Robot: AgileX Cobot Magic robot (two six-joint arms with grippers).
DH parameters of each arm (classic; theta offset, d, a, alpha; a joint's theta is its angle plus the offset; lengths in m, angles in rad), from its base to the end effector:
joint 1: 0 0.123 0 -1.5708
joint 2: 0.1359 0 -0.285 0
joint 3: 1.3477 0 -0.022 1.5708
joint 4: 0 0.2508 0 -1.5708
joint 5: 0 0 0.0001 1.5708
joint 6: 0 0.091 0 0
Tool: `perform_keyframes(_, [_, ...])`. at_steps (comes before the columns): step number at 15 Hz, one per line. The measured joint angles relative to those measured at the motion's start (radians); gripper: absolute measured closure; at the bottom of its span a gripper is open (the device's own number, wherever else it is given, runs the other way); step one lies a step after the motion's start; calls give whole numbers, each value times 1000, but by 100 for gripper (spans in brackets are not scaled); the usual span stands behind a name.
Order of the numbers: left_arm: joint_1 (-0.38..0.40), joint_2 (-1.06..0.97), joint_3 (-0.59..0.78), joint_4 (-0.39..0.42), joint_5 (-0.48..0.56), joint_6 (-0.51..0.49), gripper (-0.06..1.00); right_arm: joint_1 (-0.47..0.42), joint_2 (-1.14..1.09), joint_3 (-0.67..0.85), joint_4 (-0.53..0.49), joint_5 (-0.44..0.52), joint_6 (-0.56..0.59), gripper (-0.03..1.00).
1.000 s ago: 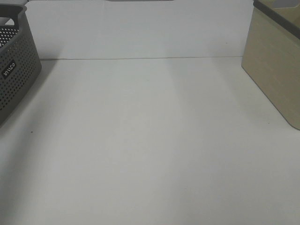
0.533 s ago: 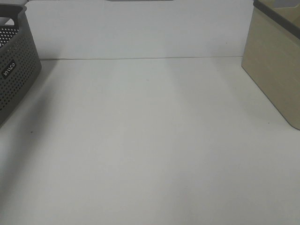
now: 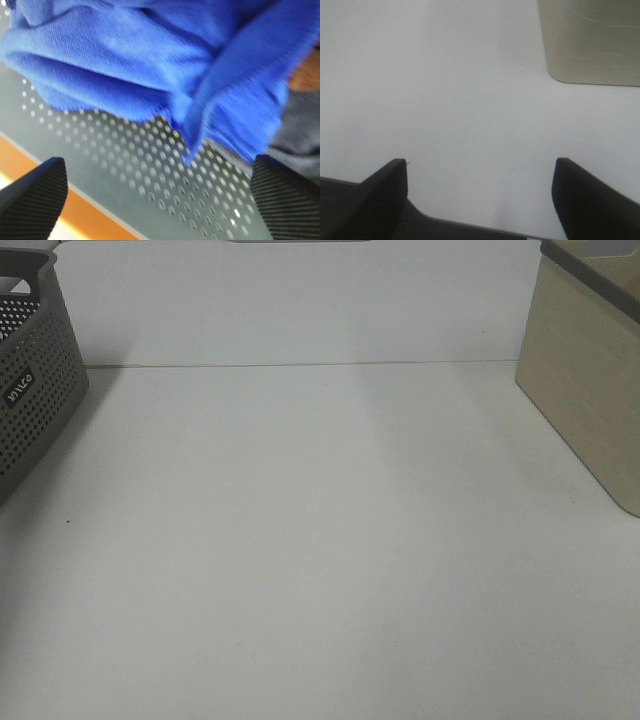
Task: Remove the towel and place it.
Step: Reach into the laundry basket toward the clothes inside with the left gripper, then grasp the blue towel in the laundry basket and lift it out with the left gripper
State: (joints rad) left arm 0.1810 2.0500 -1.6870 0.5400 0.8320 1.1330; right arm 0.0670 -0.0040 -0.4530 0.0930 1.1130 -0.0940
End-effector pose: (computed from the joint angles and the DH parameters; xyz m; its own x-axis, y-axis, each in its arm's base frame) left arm 0.4413 0.1160 0.2364 -0.4038 0.8650 0.2978 0.8232 0.2015 0.5307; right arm -0.0034 0.0074 0.2604 -0.5280 -0.0881 -0.8447 -0.1649 0.9863 0.0002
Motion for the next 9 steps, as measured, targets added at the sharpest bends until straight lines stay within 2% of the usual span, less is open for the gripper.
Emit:
perform_keyframes(4, [3, 85, -3, 7, -125, 17, 1, 0, 0, 0, 0, 0, 0, 19])
perform_keyframes(9, [3, 128, -3, 17, -127, 19, 3, 0, 0, 0, 0, 0, 0, 19])
